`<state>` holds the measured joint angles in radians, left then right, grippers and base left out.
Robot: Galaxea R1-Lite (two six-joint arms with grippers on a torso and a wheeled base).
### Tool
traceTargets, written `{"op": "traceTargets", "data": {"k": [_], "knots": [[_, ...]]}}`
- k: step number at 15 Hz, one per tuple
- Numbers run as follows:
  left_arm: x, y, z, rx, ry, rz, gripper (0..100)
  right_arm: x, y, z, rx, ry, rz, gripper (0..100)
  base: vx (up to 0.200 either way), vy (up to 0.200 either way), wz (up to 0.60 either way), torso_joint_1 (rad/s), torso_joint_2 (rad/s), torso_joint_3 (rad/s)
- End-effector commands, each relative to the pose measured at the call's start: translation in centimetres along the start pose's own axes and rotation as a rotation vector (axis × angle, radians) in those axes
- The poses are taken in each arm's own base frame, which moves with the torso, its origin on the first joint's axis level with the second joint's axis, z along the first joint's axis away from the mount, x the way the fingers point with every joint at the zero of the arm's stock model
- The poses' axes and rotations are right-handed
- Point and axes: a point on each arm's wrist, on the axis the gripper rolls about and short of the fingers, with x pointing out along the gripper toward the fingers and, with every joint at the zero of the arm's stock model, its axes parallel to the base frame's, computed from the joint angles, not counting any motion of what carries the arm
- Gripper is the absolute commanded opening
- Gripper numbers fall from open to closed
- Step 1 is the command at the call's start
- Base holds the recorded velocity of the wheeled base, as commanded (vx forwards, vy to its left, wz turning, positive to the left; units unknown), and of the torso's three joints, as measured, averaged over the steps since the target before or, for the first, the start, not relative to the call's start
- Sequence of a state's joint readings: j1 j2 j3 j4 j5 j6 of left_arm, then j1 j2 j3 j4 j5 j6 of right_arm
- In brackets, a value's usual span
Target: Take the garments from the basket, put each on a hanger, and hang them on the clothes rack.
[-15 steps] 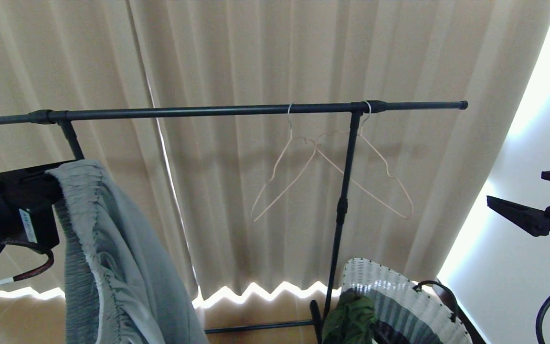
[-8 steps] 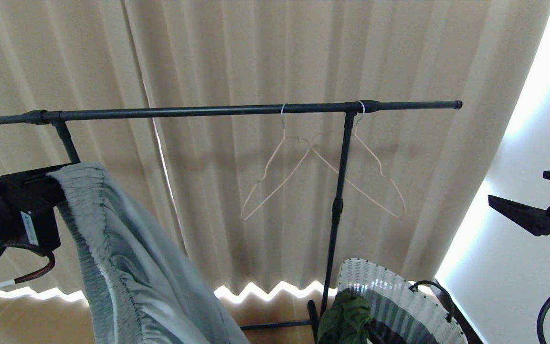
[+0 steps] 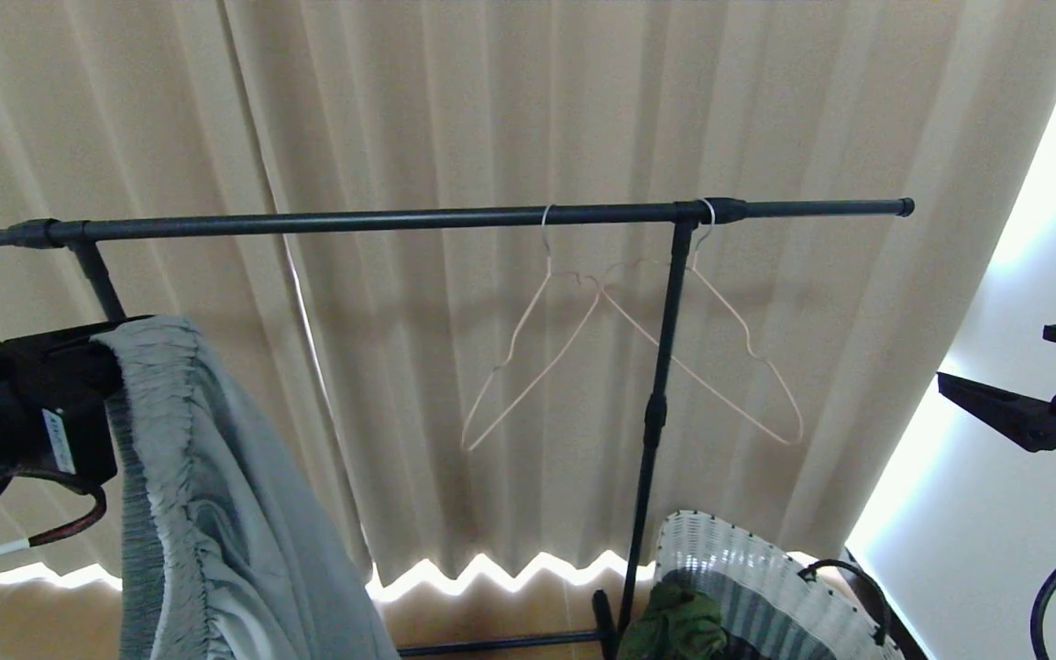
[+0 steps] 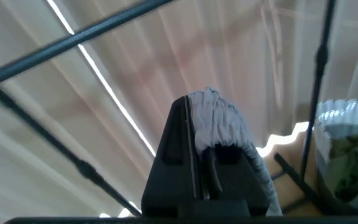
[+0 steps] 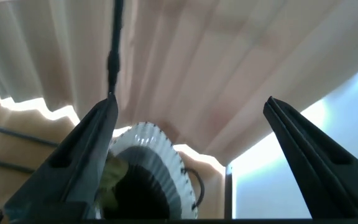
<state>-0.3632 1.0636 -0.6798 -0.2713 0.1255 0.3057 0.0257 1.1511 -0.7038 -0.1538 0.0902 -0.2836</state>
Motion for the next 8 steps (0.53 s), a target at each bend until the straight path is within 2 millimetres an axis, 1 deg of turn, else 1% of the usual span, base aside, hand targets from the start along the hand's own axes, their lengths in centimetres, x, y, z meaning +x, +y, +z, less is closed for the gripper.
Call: {"op": "traceTargets", "data": {"k": [1, 2, 6, 8], "knots": [[0.0, 0.0, 0.0, 0.003, -0.001, 0.000, 0, 0.0, 0.0, 0.0, 0.000, -0.001, 0.000, 100, 0.200, 0.000, 0.00, 0.017, 0.00, 0.002], [0.0, -0.1, -0.2, 0.003, 0.003, -0.003, 0, 0.0, 0.0, 0.0, 0.000, -0.001, 0.000, 100, 0.200, 0.000, 0.00, 0.002, 0.01, 0.007], [-0.1, -0.3, -0.9, 0.008, 0.022, -0.014, 0, 0.3, -0.1, -0.2, 0.033, 0.015, -0.006, 100, 0.000, 0.000, 0.00, 0.000, 0.00, 0.000], [0.1, -0.4, -1.0, 0.008, 0.028, -0.014, 0, 1.3, -0.1, -0.5, 0.069, 0.049, 0.004, 100, 0.000, 0.000, 0.00, 0.000, 0.00, 0.000]]}}
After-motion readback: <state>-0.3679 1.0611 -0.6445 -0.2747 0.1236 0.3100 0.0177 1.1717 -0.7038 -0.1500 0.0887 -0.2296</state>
